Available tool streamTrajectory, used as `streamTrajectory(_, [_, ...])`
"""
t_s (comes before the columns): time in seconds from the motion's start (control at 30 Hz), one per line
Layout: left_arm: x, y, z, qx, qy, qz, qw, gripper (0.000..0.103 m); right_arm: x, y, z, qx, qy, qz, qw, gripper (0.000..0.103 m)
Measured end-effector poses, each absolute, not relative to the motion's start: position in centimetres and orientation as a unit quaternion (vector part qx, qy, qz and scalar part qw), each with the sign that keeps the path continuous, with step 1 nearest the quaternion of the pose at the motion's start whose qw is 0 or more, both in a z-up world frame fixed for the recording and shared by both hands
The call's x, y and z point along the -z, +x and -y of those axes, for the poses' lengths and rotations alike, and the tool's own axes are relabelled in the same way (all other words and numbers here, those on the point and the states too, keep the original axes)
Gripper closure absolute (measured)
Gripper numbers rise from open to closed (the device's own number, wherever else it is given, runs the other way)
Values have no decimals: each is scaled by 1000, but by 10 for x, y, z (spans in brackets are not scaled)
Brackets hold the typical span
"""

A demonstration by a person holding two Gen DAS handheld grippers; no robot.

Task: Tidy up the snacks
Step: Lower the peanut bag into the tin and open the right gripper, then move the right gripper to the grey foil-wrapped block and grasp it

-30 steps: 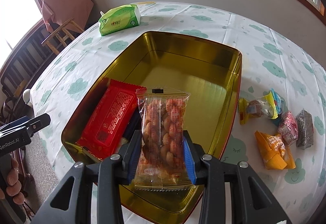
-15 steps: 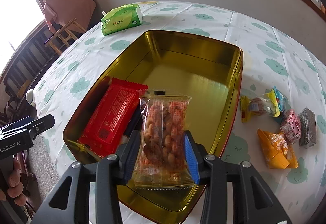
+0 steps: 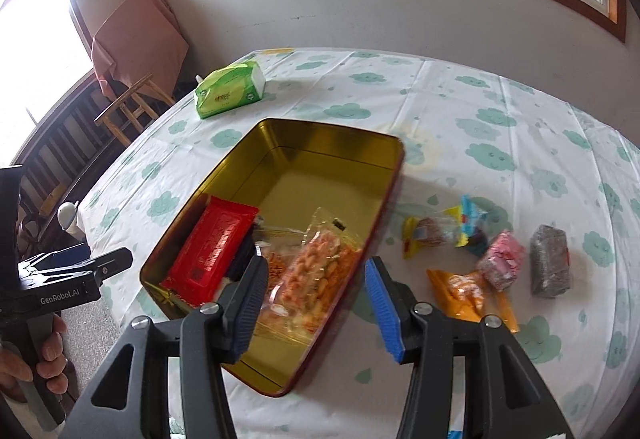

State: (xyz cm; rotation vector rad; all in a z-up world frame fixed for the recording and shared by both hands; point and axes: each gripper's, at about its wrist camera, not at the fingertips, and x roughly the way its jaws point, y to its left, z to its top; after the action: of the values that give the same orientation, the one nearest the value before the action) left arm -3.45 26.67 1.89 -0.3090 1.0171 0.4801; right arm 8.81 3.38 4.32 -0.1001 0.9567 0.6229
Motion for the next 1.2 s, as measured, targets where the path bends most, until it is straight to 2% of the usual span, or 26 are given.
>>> streamTrajectory(0.47, [-30,2,-190,-139,-84,-475,865,7,-9,152,100,-167,-60,-478,860,51])
streamTrajectory(0.83, [-29,39,-117,-70,-37,-474,877,7,26,177,96,-169,-59,-488,854,51])
streamTrajectory(1.13, [-21,68,-71,-28,-14,-480,877,7,33,189,99,-184,-63,-473,859,51])
streamTrajectory(1.2, [-18,73,-62,-19,-12,-481,877,7,33,189,100,-188,-64,-469,861,55])
